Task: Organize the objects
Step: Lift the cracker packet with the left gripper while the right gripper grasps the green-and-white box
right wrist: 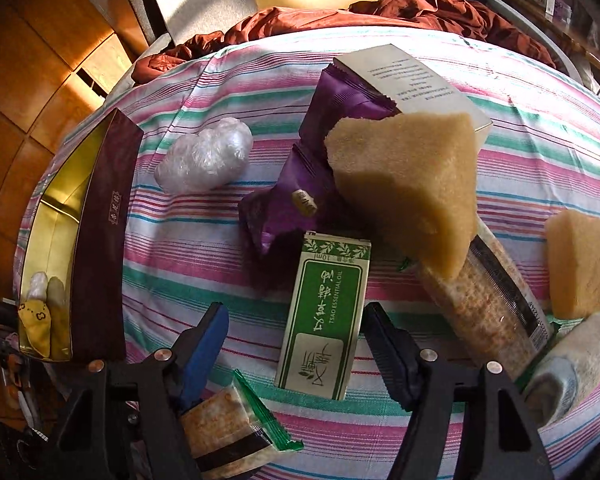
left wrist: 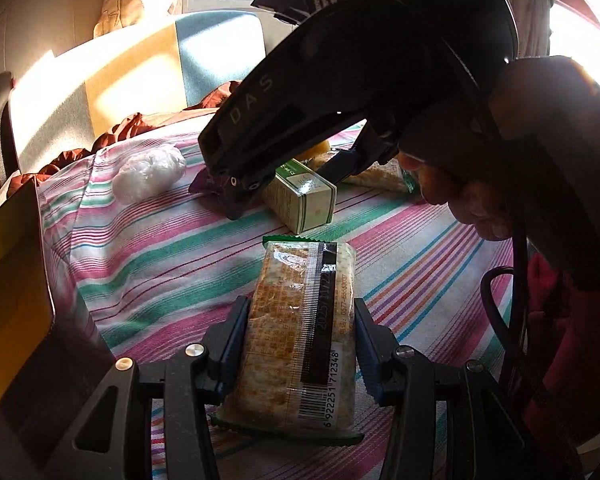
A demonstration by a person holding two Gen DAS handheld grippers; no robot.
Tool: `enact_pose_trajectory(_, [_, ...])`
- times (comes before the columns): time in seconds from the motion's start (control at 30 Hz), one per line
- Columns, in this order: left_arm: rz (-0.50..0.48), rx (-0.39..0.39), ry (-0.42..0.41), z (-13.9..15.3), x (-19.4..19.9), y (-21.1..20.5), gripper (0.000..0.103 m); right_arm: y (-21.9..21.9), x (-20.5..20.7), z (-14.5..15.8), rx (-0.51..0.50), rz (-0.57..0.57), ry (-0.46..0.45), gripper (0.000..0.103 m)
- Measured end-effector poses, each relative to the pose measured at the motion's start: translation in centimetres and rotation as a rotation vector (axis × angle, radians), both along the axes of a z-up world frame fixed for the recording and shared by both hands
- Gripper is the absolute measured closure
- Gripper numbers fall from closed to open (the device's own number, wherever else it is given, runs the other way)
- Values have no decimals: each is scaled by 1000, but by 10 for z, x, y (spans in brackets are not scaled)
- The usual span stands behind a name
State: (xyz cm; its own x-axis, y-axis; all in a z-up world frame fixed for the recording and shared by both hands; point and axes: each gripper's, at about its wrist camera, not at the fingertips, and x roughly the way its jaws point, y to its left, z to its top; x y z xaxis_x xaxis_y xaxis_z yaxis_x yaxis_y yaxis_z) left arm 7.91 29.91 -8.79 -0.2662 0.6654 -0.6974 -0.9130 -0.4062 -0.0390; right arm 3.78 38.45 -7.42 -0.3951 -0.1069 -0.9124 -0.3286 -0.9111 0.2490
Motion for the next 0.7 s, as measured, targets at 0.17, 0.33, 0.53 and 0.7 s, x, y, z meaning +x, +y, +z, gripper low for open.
enact_pose_trajectory(0.17, [1, 0, 0, 0, 1, -1, 53, 2, 1, -2, 96, -15, -30, 72])
enact_pose_trajectory(0.33, [4, -8, 2, 1, 0, 0, 53, 2, 2, -3, 108, 11, -36, 72])
enact_pose_trajectory(0.53, [13, -26, -25, 5, -3, -2, 55, 6, 6, -2, 72, 6, -35, 72])
enact_pose_trajectory(0.7, [28, -39, -54, 8, -3, -9, 55, -2, 7, 0, 135, 40, -36, 72])
